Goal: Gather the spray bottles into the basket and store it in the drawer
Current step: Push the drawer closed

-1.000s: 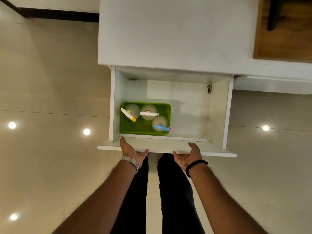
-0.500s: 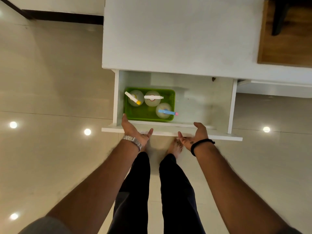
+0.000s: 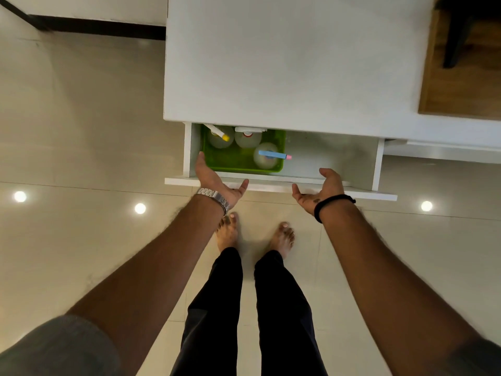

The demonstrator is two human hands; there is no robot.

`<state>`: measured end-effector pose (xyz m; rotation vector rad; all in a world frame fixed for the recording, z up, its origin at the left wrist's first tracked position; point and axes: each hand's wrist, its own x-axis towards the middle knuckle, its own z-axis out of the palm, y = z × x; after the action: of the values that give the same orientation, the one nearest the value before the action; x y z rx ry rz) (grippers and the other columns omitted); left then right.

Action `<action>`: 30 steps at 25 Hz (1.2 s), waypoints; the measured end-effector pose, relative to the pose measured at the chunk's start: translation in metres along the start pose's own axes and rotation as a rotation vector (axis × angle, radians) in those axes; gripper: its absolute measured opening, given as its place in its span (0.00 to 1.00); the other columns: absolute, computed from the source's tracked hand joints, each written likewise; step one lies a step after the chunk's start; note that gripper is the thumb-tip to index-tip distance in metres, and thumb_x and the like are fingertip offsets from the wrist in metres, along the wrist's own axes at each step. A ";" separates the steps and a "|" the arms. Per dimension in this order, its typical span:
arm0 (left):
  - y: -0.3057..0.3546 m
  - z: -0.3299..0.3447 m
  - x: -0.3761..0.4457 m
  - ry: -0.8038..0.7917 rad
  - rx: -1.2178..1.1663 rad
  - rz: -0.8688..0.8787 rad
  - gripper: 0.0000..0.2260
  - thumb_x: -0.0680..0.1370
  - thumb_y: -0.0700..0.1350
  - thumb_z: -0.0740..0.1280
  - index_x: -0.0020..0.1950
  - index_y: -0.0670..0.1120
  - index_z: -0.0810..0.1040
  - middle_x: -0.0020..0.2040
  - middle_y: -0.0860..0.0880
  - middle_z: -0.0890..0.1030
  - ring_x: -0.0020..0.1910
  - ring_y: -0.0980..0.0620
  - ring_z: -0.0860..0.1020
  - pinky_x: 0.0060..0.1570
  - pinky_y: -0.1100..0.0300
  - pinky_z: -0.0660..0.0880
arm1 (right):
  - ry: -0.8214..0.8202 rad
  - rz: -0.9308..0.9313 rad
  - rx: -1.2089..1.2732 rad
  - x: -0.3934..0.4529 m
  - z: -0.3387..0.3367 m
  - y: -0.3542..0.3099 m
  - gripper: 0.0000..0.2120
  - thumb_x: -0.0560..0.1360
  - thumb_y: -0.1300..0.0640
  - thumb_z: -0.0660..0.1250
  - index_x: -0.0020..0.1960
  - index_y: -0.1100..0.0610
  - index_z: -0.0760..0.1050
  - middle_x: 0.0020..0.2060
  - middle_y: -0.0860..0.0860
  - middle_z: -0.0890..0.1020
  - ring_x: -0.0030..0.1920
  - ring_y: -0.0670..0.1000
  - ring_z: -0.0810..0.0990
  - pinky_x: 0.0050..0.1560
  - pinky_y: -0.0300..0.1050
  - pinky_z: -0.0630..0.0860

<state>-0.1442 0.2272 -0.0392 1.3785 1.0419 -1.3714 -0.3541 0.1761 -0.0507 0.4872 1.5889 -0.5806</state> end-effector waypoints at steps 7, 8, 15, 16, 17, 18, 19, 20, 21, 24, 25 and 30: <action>0.027 0.042 0.002 -0.052 0.083 0.029 0.44 0.71 0.71 0.62 0.82 0.51 0.55 0.82 0.41 0.56 0.76 0.32 0.61 0.69 0.40 0.69 | -0.053 -0.032 0.007 -0.003 0.042 -0.032 0.29 0.78 0.48 0.66 0.74 0.54 0.61 0.75 0.65 0.59 0.63 0.66 0.73 0.47 0.55 0.82; 0.031 0.048 0.003 -0.062 0.086 0.037 0.44 0.71 0.71 0.62 0.81 0.51 0.56 0.81 0.40 0.57 0.76 0.32 0.61 0.69 0.40 0.69 | -0.061 -0.048 0.012 -0.003 0.048 -0.038 0.29 0.78 0.48 0.66 0.74 0.53 0.61 0.75 0.65 0.59 0.63 0.66 0.73 0.48 0.55 0.83; 0.050 0.075 0.005 -0.208 0.066 0.111 0.41 0.72 0.73 0.59 0.69 0.41 0.73 0.68 0.40 0.77 0.65 0.42 0.78 0.69 0.50 0.73 | -0.179 -0.160 0.107 -0.006 0.076 -0.059 0.32 0.77 0.41 0.63 0.71 0.62 0.65 0.65 0.62 0.74 0.58 0.63 0.79 0.53 0.56 0.80; 0.051 0.076 0.005 -0.225 0.063 0.126 0.40 0.73 0.72 0.58 0.67 0.40 0.74 0.67 0.40 0.77 0.65 0.42 0.78 0.69 0.50 0.73 | -0.192 -0.168 0.112 -0.007 0.078 -0.060 0.31 0.76 0.41 0.63 0.69 0.62 0.67 0.62 0.61 0.77 0.57 0.61 0.80 0.53 0.56 0.80; 0.052 0.077 0.005 -0.232 0.055 0.133 0.39 0.73 0.72 0.58 0.67 0.40 0.75 0.67 0.40 0.78 0.65 0.42 0.78 0.69 0.50 0.73 | -0.197 -0.170 0.116 -0.007 0.080 -0.062 0.29 0.76 0.41 0.63 0.67 0.62 0.69 0.60 0.61 0.78 0.56 0.61 0.81 0.54 0.56 0.80; 0.052 0.076 0.004 -0.232 0.046 0.134 0.38 0.73 0.71 0.59 0.67 0.40 0.75 0.66 0.40 0.78 0.65 0.42 0.78 0.69 0.49 0.73 | -0.193 -0.171 0.112 -0.008 0.081 -0.063 0.29 0.76 0.41 0.64 0.67 0.61 0.69 0.59 0.60 0.78 0.56 0.60 0.81 0.55 0.56 0.80; 0.053 0.077 0.003 -0.237 0.044 0.138 0.38 0.73 0.71 0.59 0.68 0.41 0.75 0.66 0.40 0.78 0.65 0.42 0.78 0.69 0.49 0.73 | -0.192 -0.173 0.100 -0.008 0.081 -0.063 0.28 0.76 0.42 0.64 0.67 0.61 0.69 0.58 0.60 0.79 0.56 0.60 0.81 0.56 0.56 0.79; 0.053 0.077 0.002 -0.245 0.046 0.145 0.38 0.74 0.70 0.60 0.69 0.41 0.74 0.66 0.40 0.78 0.65 0.42 0.78 0.69 0.49 0.73 | -0.192 -0.179 0.085 -0.008 0.081 -0.063 0.28 0.76 0.42 0.65 0.67 0.61 0.69 0.58 0.60 0.78 0.57 0.60 0.81 0.56 0.55 0.80; 0.053 0.077 0.001 -0.253 0.050 0.152 0.38 0.74 0.70 0.60 0.69 0.41 0.74 0.67 0.40 0.78 0.65 0.42 0.78 0.70 0.49 0.73 | -0.190 -0.185 0.069 -0.008 0.081 -0.062 0.28 0.76 0.43 0.65 0.67 0.61 0.69 0.58 0.61 0.78 0.57 0.60 0.81 0.55 0.55 0.80; 0.052 0.076 -0.002 -0.243 0.099 0.152 0.36 0.75 0.68 0.62 0.70 0.40 0.74 0.65 0.40 0.79 0.60 0.42 0.79 0.68 0.50 0.74 | -0.165 -0.211 -0.011 -0.006 0.076 -0.057 0.26 0.77 0.46 0.67 0.66 0.62 0.68 0.58 0.61 0.79 0.58 0.59 0.81 0.53 0.55 0.80; 0.052 0.077 -0.003 -0.236 0.145 0.153 0.35 0.76 0.66 0.63 0.70 0.39 0.73 0.64 0.41 0.79 0.57 0.43 0.79 0.67 0.52 0.75 | -0.160 -0.223 -0.068 -0.007 0.075 -0.056 0.25 0.77 0.47 0.67 0.66 0.61 0.68 0.58 0.60 0.79 0.58 0.59 0.81 0.53 0.55 0.80; 0.056 0.074 -0.042 -0.251 0.604 0.266 0.29 0.81 0.58 0.63 0.75 0.38 0.66 0.64 0.40 0.76 0.62 0.44 0.79 0.66 0.52 0.76 | -0.176 -0.359 -0.638 -0.054 0.070 -0.051 0.16 0.80 0.49 0.63 0.63 0.56 0.72 0.57 0.54 0.81 0.58 0.54 0.81 0.51 0.51 0.79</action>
<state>-0.1088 0.1434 0.0064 1.6412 0.2636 -1.6710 -0.3259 0.0941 0.0031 -0.3238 1.5949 -0.3363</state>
